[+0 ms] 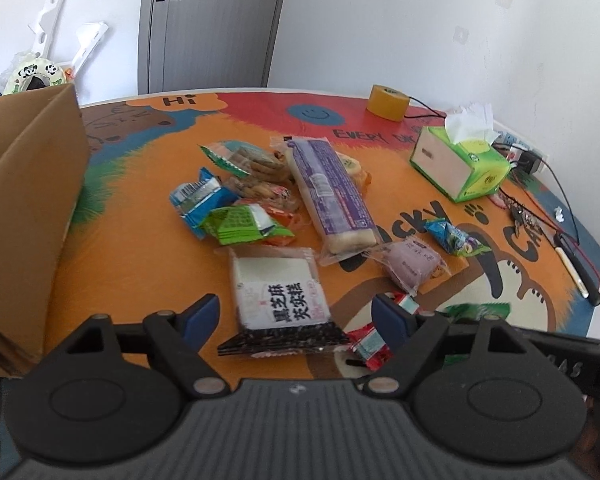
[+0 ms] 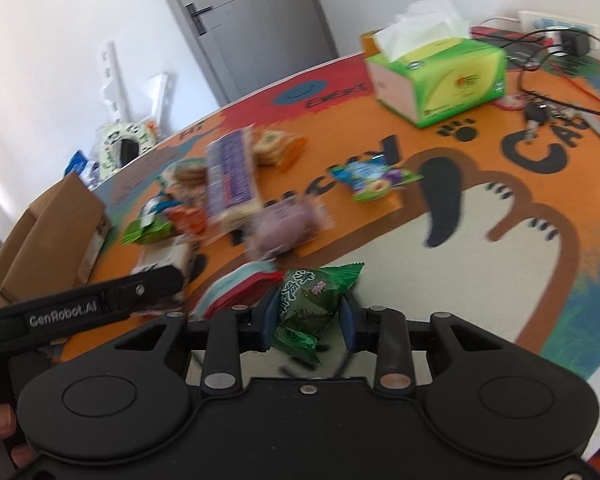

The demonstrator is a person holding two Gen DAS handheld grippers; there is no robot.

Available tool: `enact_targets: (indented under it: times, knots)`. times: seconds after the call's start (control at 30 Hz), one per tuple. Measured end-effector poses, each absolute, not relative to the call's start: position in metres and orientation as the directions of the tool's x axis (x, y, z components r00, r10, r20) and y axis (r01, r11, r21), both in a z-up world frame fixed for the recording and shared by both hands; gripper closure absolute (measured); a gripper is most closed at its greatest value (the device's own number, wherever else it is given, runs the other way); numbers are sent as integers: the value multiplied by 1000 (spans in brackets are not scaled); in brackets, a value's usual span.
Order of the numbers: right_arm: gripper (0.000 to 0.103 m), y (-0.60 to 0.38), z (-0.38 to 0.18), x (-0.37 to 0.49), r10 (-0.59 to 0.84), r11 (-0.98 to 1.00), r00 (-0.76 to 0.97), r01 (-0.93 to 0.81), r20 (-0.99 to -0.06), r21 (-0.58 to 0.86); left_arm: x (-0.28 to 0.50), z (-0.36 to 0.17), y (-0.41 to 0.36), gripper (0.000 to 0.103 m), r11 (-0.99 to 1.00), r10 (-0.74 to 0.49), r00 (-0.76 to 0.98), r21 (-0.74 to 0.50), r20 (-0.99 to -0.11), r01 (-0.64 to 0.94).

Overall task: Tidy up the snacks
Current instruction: 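Reach the right gripper to the green snack bag while the left gripper reaches the black-and-white packet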

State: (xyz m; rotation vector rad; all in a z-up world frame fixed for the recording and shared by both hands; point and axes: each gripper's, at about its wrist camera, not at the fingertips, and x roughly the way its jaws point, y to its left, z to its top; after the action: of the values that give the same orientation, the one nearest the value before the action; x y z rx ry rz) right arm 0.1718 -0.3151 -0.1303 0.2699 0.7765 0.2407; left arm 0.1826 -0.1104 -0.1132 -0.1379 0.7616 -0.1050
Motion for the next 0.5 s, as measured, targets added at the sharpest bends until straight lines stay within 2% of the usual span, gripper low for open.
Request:
enact_targets:
  times: [0.2, 0.33, 0.4, 0.5]
  knots:
    - [70, -331, -132, 173, 284, 942, 706, -81, -648, 325, 188, -122, -117, 21, 993, -86, 726, -114, -682, 11]
    - [66, -330, -132, 172, 276, 946, 710, -82, -648, 312, 190, -127, -118, 21, 995, -74, 728, -103, -682, 5]
    - [61, -329, -132, 171, 273, 948, 709, -86, -650, 305, 189, -129, -119, 24, 995, -72, 732, -94, -678, 11]
    - [48, -325, -130, 167, 271, 950, 707, -89, -653, 298, 188, -129, -120, 33, 997, -62, 740, -80, -669, 11]
